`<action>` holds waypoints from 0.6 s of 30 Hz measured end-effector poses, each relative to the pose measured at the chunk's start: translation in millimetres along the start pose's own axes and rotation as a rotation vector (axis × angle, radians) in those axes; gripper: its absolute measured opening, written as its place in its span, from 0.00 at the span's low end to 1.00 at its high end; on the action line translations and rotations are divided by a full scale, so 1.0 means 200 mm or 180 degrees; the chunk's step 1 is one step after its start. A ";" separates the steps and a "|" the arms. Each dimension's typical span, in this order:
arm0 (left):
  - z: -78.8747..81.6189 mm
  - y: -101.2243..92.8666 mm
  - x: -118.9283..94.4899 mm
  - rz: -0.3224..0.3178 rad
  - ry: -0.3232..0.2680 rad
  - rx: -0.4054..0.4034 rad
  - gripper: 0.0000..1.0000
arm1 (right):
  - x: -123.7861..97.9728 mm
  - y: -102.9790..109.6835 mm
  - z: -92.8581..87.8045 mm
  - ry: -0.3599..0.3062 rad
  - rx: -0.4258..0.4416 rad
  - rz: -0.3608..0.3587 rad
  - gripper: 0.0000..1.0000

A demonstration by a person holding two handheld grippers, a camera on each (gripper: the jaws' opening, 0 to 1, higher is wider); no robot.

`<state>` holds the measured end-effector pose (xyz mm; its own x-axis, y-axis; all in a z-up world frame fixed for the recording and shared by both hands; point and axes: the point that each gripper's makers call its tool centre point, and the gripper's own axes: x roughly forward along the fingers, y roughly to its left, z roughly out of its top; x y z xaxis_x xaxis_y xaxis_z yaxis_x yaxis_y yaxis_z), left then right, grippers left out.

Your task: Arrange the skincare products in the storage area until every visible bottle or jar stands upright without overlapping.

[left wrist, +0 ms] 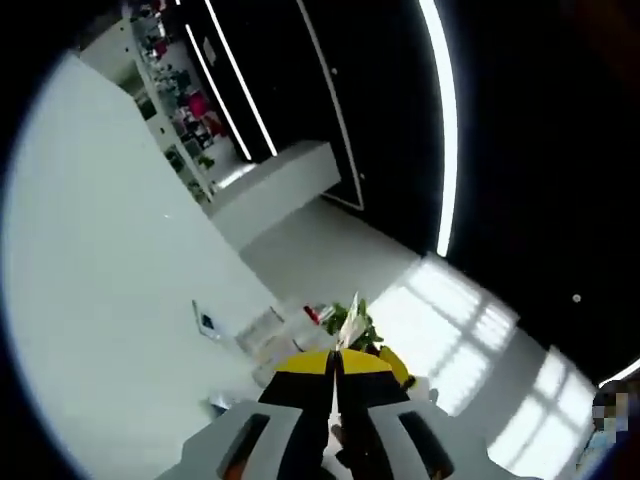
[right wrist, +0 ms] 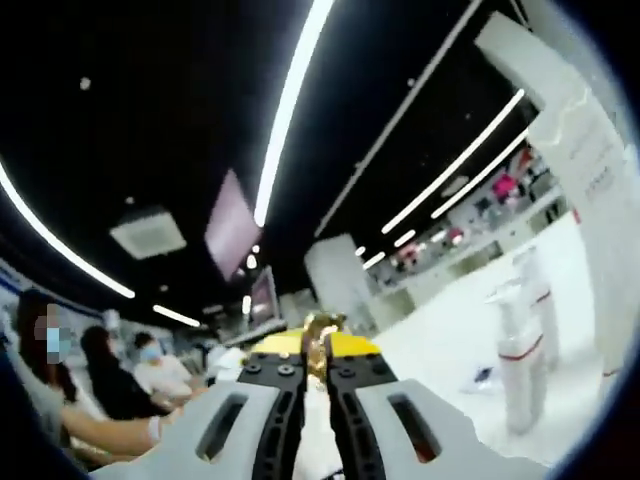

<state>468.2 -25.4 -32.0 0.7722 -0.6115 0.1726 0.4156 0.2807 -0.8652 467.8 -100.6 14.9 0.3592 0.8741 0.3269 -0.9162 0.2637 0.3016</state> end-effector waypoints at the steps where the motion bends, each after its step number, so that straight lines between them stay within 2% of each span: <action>1: 0.00 0.03 0.02 0.0077 0.0034 -0.0087 0.01 | -0.01 -0.02 0.01 -0.0018 -0.0078 -0.0070 0.02; 3: 0.00 0.08 0.05 0.0255 0.0039 -0.0237 0.01 | -0.02 -0.04 0.02 -0.0060 -0.0114 -0.0158 0.00; 4: -0.01 0.14 0.08 0.0445 0.0011 -0.0423 0.01 | -0.02 -0.05 0.02 -0.0074 -0.0096 -0.0182 0.00; 5: -0.01 0.15 0.09 0.0487 0.0010 -0.0473 0.01 | -0.02 -0.05 0.02 -0.0083 -0.0101 -0.0189 0.00; 6: -0.03 0.20 0.11 0.0600 0.0046 -0.0674 0.01 | -0.03 -0.07 0.03 -0.0109 -0.0090 -0.0242 0.00; 8: -0.05 0.27 0.16 0.0762 0.0082 -0.0877 0.01 | -0.03 -0.09 0.03 -0.0114 -0.0066 -0.0298 0.00; 11: -0.05 0.36 0.20 0.1022 0.0045 -0.1068 0.01 | -0.04 -0.12 0.04 -0.0124 -0.0057 -0.0360 0.00; 13: -0.08 0.37 0.23 0.1074 0.0137 -0.1048 0.01 | -0.04 -0.13 0.04 -0.0128 -0.0044 -0.0387 0.00; 15: -0.11 0.40 0.25 0.1231 0.0227 -0.0987 0.01 | -0.04 -0.14 0.04 -0.0121 -0.0061 -0.0413 0.00; 18: -0.13 0.42 0.26 0.1332 0.0261 -0.0918 0.01 | -0.04 -0.14 0.04 -0.0124 -0.0062 -0.0424 0.00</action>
<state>530.3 -53.4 -108.6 0.7990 -0.5497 -0.2438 -0.0794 0.3055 -0.9489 492.0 -117.9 11.3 0.4841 0.8144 0.3200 -0.8631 0.3845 0.3274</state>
